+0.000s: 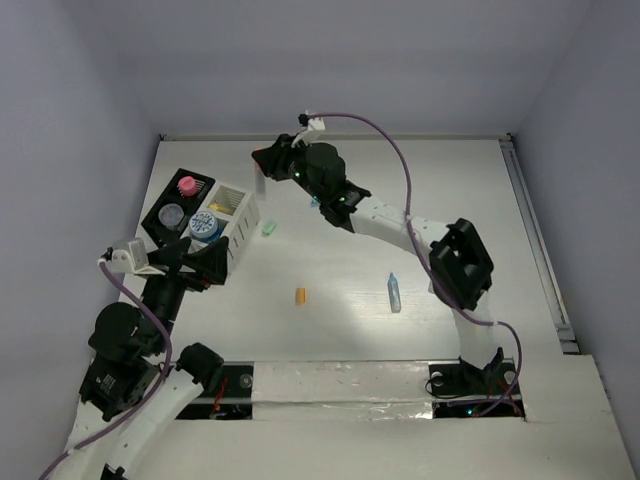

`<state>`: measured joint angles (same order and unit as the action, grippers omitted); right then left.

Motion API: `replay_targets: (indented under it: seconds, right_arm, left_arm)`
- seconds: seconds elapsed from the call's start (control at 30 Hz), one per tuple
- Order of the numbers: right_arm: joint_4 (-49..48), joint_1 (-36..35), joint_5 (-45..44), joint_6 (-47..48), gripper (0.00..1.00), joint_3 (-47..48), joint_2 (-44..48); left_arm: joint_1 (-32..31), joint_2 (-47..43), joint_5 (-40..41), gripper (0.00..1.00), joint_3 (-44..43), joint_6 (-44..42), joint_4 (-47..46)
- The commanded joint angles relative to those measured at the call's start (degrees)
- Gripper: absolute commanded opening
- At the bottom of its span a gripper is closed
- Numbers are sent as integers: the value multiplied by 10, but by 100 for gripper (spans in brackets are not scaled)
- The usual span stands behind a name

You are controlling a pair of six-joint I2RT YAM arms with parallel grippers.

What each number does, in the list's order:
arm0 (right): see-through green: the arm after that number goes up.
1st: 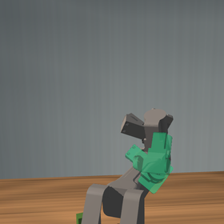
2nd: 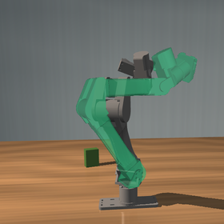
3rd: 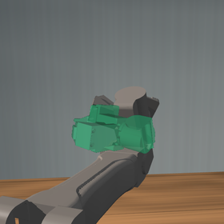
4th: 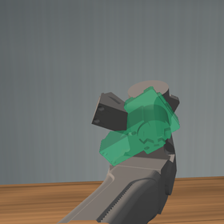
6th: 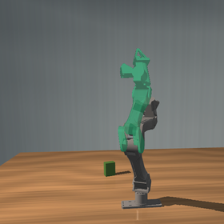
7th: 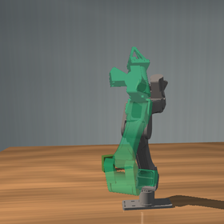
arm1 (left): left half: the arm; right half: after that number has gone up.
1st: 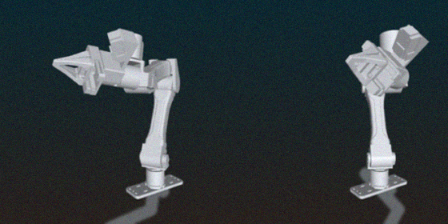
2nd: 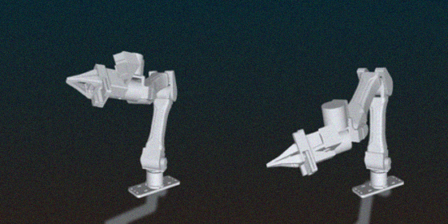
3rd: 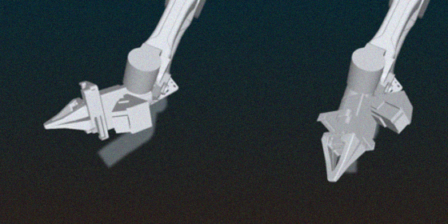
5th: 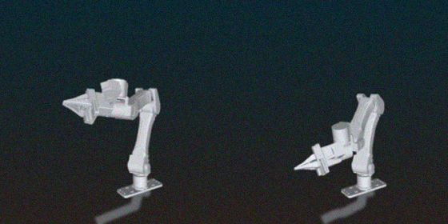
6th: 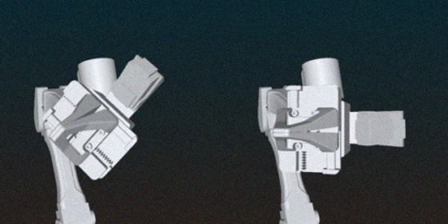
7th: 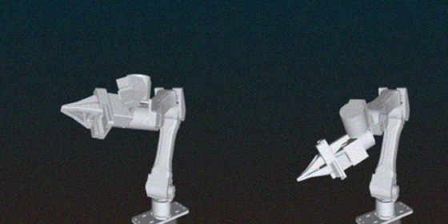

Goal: Sort the stationery into containers
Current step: Place the pen in the storage box.

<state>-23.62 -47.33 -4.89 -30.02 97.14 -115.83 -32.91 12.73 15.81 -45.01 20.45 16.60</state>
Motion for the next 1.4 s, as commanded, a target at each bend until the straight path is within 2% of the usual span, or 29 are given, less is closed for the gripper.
replay_targets:
  seconds: [0.0, 0.13, 0.33, 0.53, 0.77, 0.8, 0.83, 0.87, 0.9, 1.0, 1.1, 1.2, 1.33, 1.37]
  right_arm:
    - [-26, -4, 16, 15, 0, 88, -53]
    - [-64, -4, 40, 29, 0, 168, -131]
    - [-26, -14, 78, 70, 0, 349, -258]
    - [-23, -36, 73, 128, 0, 390, -301]
    - [-26, -42, 89, 135, 1, 370, -306]
    - [-25, -42, 94, 136, 14, 367, -303]
    - [-24, -42, 96, 138, 36, 363, -296]
    - [-21, -42, 100, 140, 36, 363, -296]
    - [-17, -42, 102, 143, 51, 363, -287]
    - [-5, -42, 106, 155, 69, 352, -261]
    - [-2, -42, 104, 172, 77, 301, -199]
    - [-11, -36, 100, 184, 79, 200, -108]
    - [0, -30, 60, 211, 79, 31, 33]
    - [8, -30, 52, 211, 77, -49, 95]
  left_arm:
    - [1, -17, 78, 99, 17, -23, -2]
    - [6, -37, 109, 99, 29, -18, -2]
    - [12, -30, 91, 99, 33, -26, -6]
    - [48, -22, 48, 99, 36, -35, -16]
    - [86, -22, 19, 99, 41, -40, -24]
    - [86, -21, 16, 99, 41, -40, -25]
    - [93, -18, 9, 99, 41, -41, -28]
    - [100, -17, 5, 99, 41, -42, -28]
    - [101, -16, 2, 99, 41, -42, -30]
    - [115, -9, -11, 99, 42, -44, -34]
    - [127, -4, -22, 99, 43, -45, -37]
    - [132, 0, -29, 99, 43, -47, -40]
    - [132, 7, -39, 99, 44, -45, -43]
    - [132, 8, -41, 99, 46, -44, -45]
